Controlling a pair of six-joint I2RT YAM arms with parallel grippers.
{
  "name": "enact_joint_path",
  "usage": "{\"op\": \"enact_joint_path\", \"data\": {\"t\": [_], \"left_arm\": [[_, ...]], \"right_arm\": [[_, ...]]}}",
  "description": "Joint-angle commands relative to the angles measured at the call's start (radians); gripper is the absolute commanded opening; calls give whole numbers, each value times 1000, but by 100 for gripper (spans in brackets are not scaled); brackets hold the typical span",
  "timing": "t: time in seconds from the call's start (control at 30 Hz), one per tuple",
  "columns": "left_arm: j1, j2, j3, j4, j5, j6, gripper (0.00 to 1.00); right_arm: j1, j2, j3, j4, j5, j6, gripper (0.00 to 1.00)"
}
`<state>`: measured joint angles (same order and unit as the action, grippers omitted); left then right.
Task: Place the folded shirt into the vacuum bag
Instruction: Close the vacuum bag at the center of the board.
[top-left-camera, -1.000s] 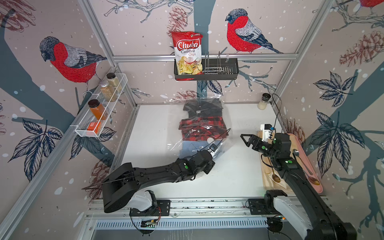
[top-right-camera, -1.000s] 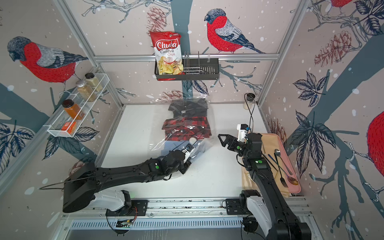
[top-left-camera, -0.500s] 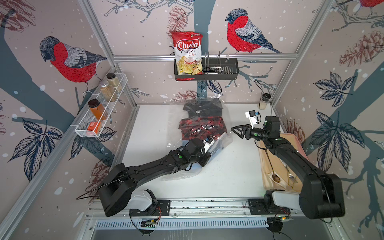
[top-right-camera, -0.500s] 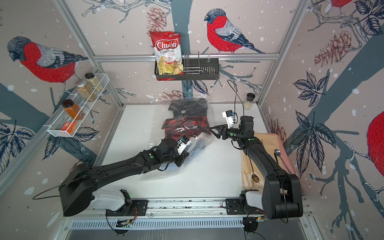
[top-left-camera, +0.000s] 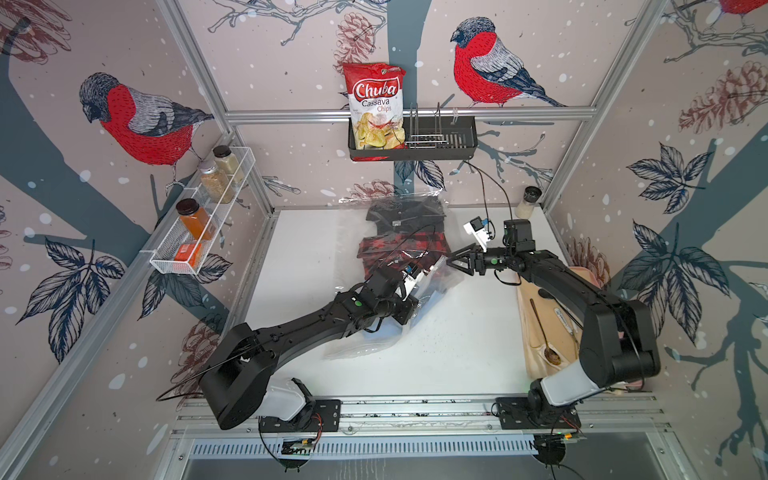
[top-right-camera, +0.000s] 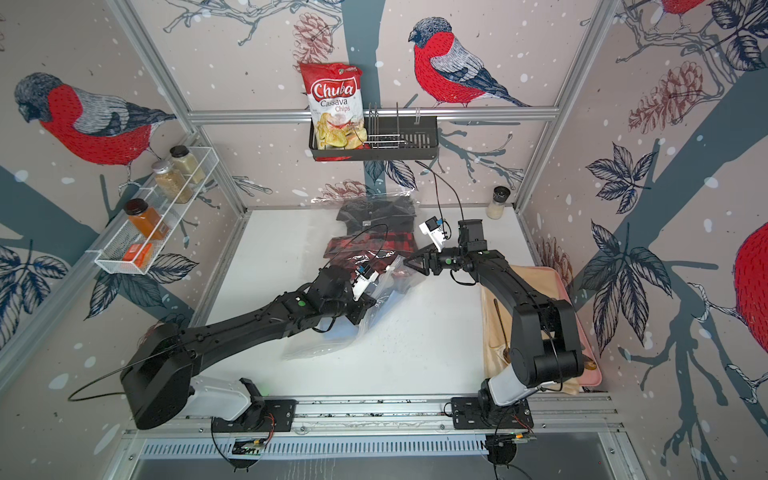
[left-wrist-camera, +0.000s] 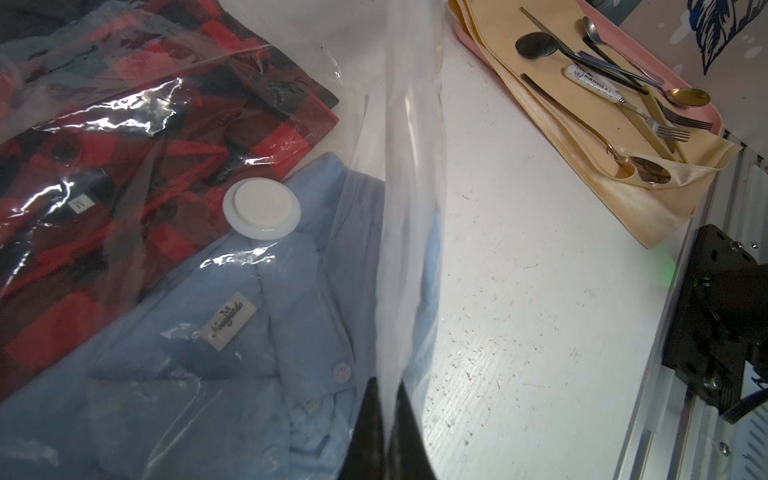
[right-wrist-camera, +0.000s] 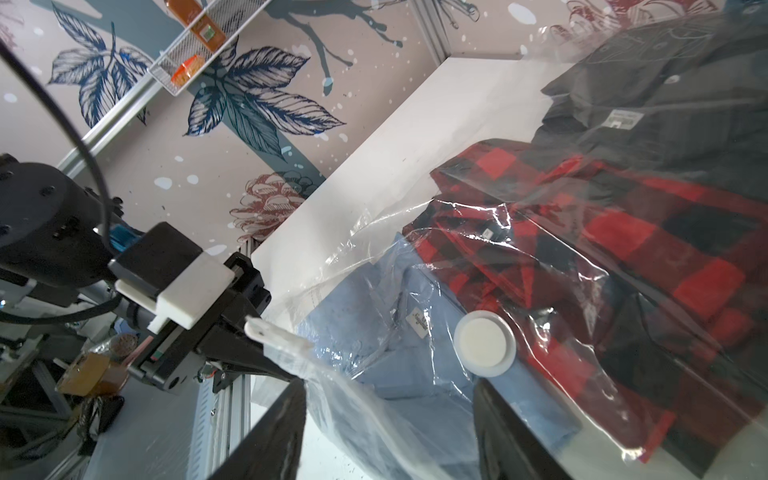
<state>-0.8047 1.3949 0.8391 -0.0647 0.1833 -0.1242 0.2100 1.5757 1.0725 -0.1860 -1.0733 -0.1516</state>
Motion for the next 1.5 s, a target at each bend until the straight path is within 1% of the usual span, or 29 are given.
{"op": "enact_joint_path", "data": {"t": [0.0, 0.1, 0.2, 0.27, 0.37, 0.67, 0.8, 0.87, 0.93, 0.97, 1.03, 1.07, 1.1, 1.17, 1.23, 1.27, 1.3, 1.37, 1.43, 1.47], "left_arm": [[7, -5, 2, 32, 4, -3, 0], [12, -2, 2, 34, 7, -3, 0], [21, 4, 6, 32, 13, -4, 0], [26, 6, 8, 32, 19, -5, 0], [34, 8, 9, 35, 32, -6, 0], [47, 32, 20, 27, 48, -8, 0], [50, 30, 20, 26, 47, -8, 0], [52, 29, 20, 26, 48, -9, 0], [53, 29, 20, 29, 53, -11, 0], [53, 29, 20, 29, 55, -12, 0], [53, 29, 22, 30, 57, -15, 0], [55, 29, 23, 31, 60, -16, 0], [57, 26, 24, 32, 65, -18, 0], [59, 19, 25, 40, 79, -25, 0], [59, 11, 27, 46, 89, -31, 0], [59, 9, 33, 45, 95, -33, 5], [59, 7, 39, 45, 101, -34, 14], [59, 3, 54, 52, 120, -38, 38], [59, 0, 72, 63, 133, -40, 55], [58, 0, 83, 71, 138, -39, 62]], "right_arm": [[4, 56, 74, -159, -8, -141, 59], [13, 92, 122, -210, -54, -188, 58], [29, 106, 141, -233, -71, -226, 57], [34, 123, 158, -262, -83, -251, 55], [44, 153, 192, -314, -105, -299, 48], [66, 162, 244, -394, -160, -382, 44], [71, 159, 266, -435, -178, -419, 36], [76, 158, 271, -447, -178, -427, 34], [80, 160, 272, -451, -176, -432, 30], [83, 161, 271, -453, -175, -436, 26], [89, 163, 274, -458, -170, -437, 14], [92, 163, 276, -458, -164, -436, 4], [93, 164, 276, -456, -159, -433, 0], [96, 153, 268, -439, -150, -418, 0], [95, 124, 233, -349, -128, -339, 0], [96, 101, 209, -288, -113, -289, 0], [96, 83, 189, -236, -100, -242, 0], [95, 46, 146, -146, -77, -170, 0], [95, 18, 122, -101, -64, -134, 0], [94, 6, 113, -87, -62, -125, 0]]}}
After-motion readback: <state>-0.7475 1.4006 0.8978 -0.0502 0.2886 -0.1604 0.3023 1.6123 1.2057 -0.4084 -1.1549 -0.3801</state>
